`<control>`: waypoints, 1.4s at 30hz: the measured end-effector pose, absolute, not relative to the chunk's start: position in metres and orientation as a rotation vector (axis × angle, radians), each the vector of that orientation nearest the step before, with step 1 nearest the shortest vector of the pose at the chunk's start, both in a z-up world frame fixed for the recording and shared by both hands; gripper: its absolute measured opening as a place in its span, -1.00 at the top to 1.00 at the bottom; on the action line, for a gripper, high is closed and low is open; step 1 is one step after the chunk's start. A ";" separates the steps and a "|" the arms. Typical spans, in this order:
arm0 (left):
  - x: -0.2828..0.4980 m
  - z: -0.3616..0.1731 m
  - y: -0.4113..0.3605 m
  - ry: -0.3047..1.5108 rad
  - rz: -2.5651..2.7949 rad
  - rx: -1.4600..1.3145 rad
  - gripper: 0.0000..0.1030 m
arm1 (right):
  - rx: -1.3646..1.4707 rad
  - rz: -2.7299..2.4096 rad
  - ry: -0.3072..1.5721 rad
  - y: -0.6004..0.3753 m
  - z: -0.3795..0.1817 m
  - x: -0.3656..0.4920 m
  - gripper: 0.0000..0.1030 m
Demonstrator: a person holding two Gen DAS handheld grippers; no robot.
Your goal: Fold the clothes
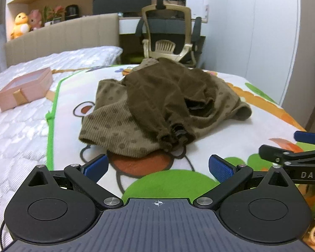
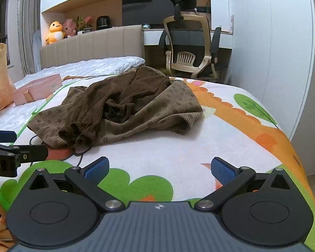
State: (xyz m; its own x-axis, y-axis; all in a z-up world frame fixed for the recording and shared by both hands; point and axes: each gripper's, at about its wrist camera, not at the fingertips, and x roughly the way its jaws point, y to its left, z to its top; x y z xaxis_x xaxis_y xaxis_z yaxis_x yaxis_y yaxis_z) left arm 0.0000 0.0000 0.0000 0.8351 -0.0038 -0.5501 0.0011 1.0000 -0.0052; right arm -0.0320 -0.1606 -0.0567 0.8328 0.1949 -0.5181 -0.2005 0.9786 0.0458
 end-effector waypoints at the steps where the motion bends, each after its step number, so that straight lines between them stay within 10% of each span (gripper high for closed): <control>1: -0.001 0.000 0.000 0.585 -0.003 -0.005 -1.00 | -0.011 0.210 0.546 -0.161 -0.057 -0.032 -1.00; 42: 0.003 -0.005 -0.004 0.675 0.000 0.020 -1.00 | -0.029 0.231 0.541 -0.158 -0.057 -0.037 -1.00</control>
State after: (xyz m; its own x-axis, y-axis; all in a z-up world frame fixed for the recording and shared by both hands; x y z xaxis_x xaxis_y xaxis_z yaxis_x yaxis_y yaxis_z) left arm 0.0029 -0.0037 -0.0051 0.7810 0.0067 -0.6246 0.0063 0.9998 0.0186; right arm -0.0366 -0.1577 -0.0566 0.8317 0.2102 -0.5139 -0.2255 0.9737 0.0335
